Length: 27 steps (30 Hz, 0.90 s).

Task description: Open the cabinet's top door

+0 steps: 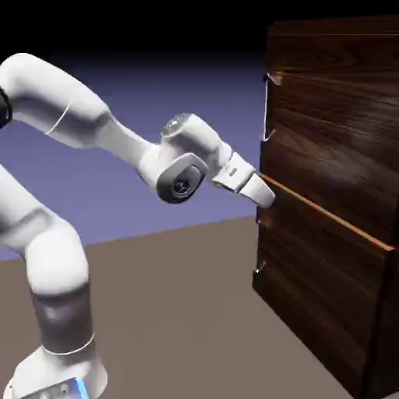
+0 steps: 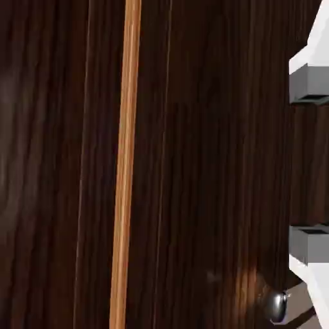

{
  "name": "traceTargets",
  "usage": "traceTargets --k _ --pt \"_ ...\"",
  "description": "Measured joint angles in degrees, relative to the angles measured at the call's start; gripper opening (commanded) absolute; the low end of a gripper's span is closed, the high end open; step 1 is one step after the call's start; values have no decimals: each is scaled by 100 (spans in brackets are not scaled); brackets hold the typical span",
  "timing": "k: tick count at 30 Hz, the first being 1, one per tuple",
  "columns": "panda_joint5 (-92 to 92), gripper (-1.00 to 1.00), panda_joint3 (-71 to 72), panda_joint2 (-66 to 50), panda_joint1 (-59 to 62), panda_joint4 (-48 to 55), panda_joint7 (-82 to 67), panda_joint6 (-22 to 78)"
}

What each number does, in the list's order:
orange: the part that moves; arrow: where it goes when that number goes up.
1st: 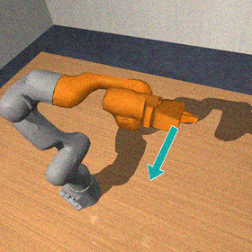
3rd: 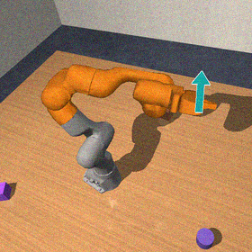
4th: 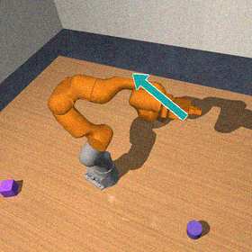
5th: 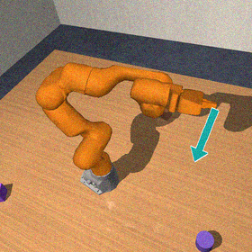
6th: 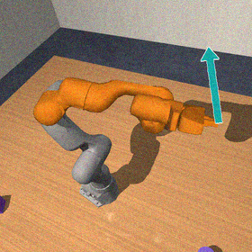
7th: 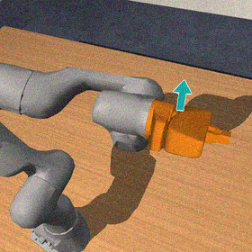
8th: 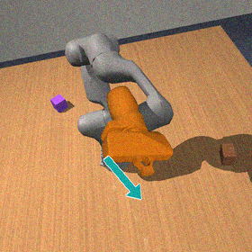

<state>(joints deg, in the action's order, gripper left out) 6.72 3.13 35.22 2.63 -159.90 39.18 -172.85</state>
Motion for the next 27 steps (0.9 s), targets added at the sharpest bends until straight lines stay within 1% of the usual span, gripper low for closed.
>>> traceTargets --k 27 --pt "6729 0 3132 2560 3325 1104 -3280 1159"
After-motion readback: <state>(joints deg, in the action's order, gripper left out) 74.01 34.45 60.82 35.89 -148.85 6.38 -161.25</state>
